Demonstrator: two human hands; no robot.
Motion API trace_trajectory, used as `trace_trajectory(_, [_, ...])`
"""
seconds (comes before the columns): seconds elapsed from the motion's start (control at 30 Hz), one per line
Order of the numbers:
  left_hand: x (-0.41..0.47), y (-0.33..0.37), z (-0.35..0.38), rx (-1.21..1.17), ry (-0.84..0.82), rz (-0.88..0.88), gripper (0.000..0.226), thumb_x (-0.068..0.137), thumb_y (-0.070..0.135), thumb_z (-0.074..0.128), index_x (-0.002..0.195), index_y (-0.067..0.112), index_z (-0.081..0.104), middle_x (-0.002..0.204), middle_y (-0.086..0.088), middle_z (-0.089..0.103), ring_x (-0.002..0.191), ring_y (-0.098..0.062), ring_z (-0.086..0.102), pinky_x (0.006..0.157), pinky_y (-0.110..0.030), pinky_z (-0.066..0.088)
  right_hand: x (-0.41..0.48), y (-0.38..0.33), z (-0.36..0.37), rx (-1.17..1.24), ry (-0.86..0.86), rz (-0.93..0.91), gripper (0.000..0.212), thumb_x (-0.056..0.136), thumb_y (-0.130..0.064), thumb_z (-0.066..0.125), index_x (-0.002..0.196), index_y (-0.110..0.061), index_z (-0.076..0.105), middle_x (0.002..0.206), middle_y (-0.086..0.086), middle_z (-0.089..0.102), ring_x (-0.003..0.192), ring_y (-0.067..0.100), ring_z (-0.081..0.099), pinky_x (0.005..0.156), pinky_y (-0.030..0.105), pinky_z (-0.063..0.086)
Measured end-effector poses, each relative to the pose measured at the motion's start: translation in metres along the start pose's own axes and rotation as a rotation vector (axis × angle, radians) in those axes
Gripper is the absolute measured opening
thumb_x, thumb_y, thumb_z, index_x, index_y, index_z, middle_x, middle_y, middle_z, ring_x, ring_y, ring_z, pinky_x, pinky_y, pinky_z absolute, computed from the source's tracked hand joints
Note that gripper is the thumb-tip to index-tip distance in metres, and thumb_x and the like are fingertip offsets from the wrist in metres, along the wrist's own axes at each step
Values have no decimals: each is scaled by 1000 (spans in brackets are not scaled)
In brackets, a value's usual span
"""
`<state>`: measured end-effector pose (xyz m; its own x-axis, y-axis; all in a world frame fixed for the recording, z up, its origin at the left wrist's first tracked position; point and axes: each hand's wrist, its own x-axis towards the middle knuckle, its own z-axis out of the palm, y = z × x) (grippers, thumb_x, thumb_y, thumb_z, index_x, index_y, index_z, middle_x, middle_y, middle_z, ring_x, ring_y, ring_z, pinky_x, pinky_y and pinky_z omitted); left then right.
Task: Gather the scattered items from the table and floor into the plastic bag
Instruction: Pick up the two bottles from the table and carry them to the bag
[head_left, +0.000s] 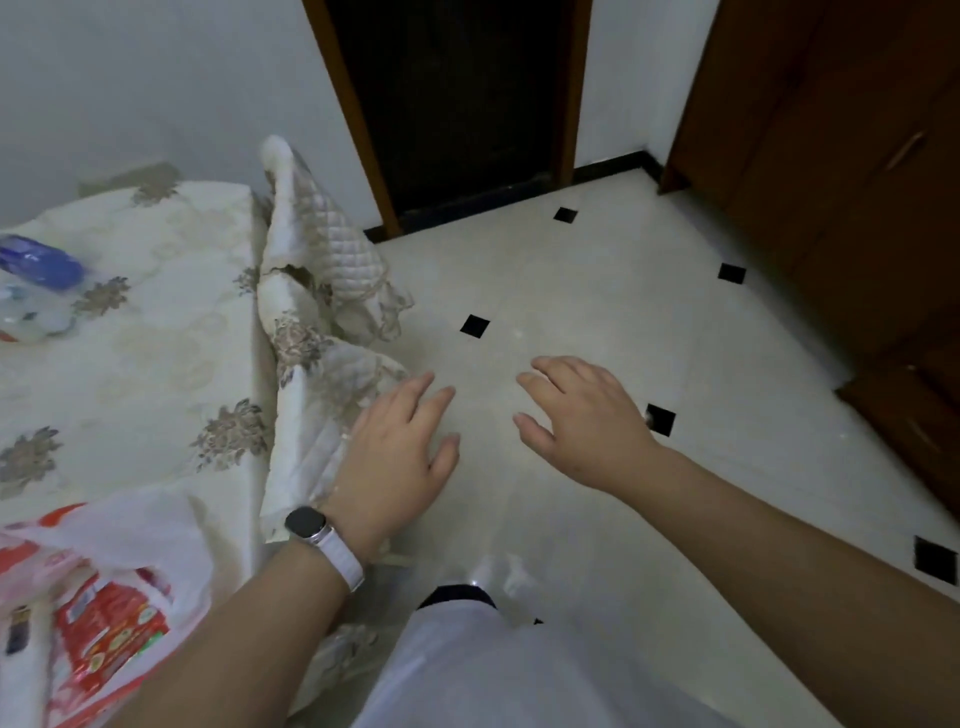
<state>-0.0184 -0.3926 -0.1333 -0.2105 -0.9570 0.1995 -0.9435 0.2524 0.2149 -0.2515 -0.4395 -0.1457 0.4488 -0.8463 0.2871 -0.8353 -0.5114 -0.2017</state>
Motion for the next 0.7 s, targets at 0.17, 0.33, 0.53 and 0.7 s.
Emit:
trace_trajectory(0.17, [69, -18, 29, -29, 67, 47, 47, 87, 34, 58, 128, 10, 60, 133, -15, 57, 118, -36, 56, 94, -48, 49, 33, 39, 12, -55, 5, 29, 47, 87, -46, 48, 114, -12, 66, 120, 11, 64, 109, 31, 59, 88, 40, 47])
trace_trajectory(0.33, [157, -56, 66, -92, 83, 78, 46, 87, 32, 59, 127, 10, 61, 134, -17, 57, 120, -36, 56, 92, -47, 50, 104, 81, 32, -147, -65, 29, 46, 87, -45, 48, 113, -12, 67, 118, 10, 65, 107, 31, 60, 89, 39, 46])
trace_trajectory(0.53, [267, -109, 71, -120, 55, 123, 46, 90, 34, 56, 130, 11, 59, 137, -16, 56, 126, -37, 52, 101, -50, 45, 230, 108, 34, -180, -139, 44, 50, 90, -47, 43, 119, -12, 64, 126, 11, 62, 115, 31, 57, 95, 42, 45])
trace_trajectory(0.7, [353, -135, 73, -129, 66, 161, 46, 92, 36, 50, 129, 11, 60, 137, -16, 57, 127, -37, 53, 100, -51, 46, 311, 138, 34, -182, -120, 88, 53, 91, -48, 40, 123, -12, 63, 130, 11, 60, 118, 31, 55, 97, 43, 44])
